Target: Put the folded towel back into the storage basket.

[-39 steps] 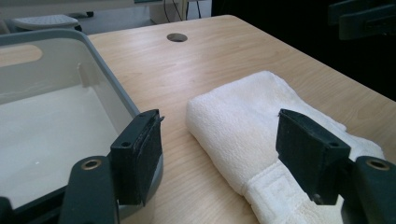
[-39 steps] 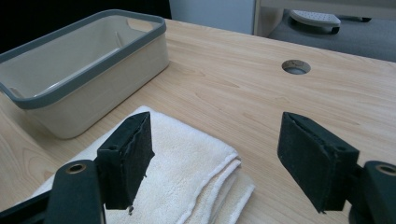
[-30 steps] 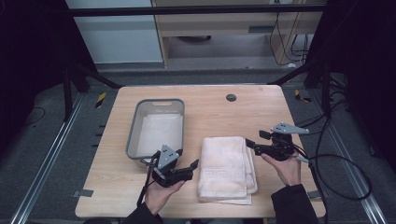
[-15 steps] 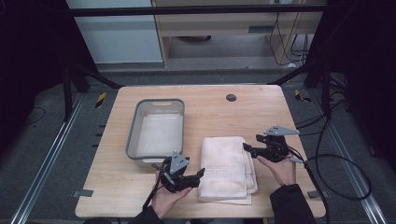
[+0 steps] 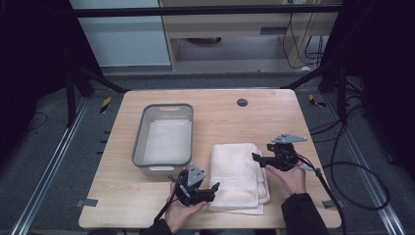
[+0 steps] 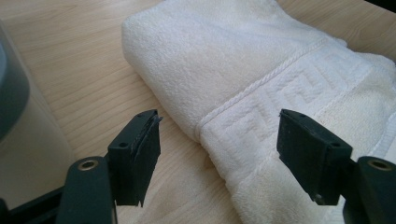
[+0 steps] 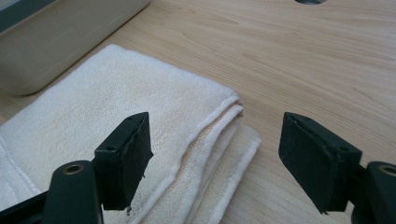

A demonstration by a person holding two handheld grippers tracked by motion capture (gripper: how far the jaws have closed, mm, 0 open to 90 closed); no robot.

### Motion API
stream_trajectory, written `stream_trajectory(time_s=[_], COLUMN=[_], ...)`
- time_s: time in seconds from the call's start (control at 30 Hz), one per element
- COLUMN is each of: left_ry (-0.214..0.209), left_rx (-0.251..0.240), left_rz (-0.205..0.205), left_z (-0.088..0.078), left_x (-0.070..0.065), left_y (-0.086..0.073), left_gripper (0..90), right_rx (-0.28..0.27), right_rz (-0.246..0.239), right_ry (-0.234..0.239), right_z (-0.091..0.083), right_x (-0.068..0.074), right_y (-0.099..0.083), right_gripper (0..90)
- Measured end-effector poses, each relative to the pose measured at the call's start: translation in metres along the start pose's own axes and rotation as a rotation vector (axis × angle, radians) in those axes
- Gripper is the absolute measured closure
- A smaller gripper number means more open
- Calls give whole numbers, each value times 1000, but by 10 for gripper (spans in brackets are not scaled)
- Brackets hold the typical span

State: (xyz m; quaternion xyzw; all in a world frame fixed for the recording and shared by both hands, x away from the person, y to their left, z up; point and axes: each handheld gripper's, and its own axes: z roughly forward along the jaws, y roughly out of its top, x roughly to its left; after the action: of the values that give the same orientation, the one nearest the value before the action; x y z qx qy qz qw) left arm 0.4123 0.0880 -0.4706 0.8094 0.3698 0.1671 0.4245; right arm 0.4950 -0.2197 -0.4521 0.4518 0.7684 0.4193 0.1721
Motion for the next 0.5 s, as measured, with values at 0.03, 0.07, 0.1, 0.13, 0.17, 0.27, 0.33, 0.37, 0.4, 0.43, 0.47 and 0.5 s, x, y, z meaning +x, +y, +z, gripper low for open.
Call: stream_trajectory(time_s=[0.03,0.07,0.1,0.13,0.17,0.27,0.33,0.37,0.4,0.43,0.47,0.5], left_ry=[0,1,0,0,0,-2,-4,-5,-3,-5,-5,-4], left_rx=[1,3,4,6,7,21,26,27,33,34,38,38], left_rz=[2,4,1,1,1,3,0,-1,2,2,5,3], left_z=[1,2,3,3,5,8,10,12,13,14,16,17], left_x=[0,0,-1,-1,-1,-1,-1,-2,-3,-3,-3,-3], left_y=[0,-1,-1,-1,-2,-4,-5,-6,-6,-7,-7,-8], left_gripper=[295,295,293,293,292,289,288,287,287,285,286,285], right_rx=[2,6,5,-4,-4,2,5,10,10,9,8,9], right_rz=[-2,0,-2,13,20,27,35,36,36,41,38,42], right_ry=[-1,-5,-5,2,4,-6,-7,-6,-6,-10,-11,-14], right_z=[1,1,2,2,3,4,6,7,7,9,9,10], right_x=[0,0,0,-1,-2,-6,-6,-6,-6,-6,-6,-6], right_y=[0,-1,-1,-3,-3,-7,-8,-9,-9,-10,-10,-11], right_gripper=[253,252,254,256,256,255,254,250,250,249,249,247])
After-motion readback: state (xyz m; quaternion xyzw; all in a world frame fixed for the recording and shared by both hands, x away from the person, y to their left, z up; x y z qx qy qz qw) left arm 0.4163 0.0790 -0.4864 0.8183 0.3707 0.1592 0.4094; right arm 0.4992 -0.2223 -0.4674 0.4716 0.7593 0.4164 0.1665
